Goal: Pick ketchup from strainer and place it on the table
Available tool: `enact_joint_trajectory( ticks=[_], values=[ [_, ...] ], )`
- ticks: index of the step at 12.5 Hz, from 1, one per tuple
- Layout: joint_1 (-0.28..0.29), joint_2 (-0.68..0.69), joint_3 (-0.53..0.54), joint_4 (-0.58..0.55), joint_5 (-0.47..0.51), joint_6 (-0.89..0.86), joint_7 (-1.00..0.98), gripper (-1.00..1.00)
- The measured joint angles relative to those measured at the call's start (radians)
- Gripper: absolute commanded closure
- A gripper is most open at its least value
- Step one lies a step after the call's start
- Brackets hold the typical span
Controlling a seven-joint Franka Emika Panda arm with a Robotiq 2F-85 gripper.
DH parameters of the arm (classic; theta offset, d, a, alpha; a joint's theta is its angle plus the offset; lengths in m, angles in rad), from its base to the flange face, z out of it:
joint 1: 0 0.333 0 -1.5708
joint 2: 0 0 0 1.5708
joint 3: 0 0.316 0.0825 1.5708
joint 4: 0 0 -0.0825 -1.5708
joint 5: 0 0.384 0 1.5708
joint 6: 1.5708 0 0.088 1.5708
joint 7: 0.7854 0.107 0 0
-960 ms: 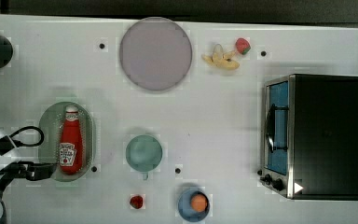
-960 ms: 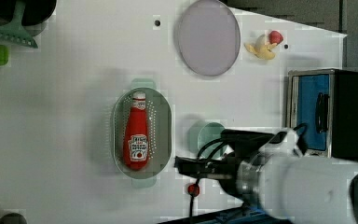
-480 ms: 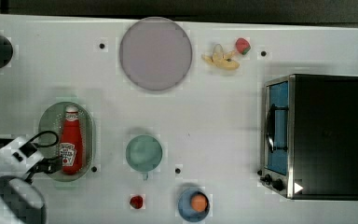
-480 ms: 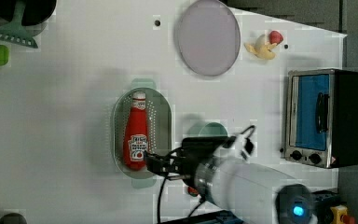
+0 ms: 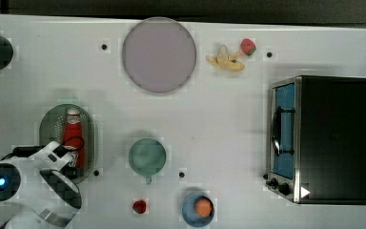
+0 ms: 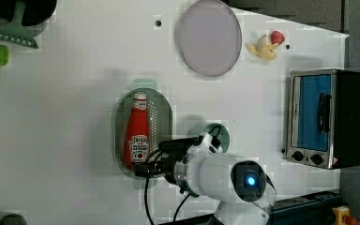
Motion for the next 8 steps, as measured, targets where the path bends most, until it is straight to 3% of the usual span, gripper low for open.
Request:
enact_joint_trajectory(
  ticks=[8],
  values=[
    [0.024,0.239,-0.074,0.072,-0.241,0.087,0.115,-1.00]
  ],
)
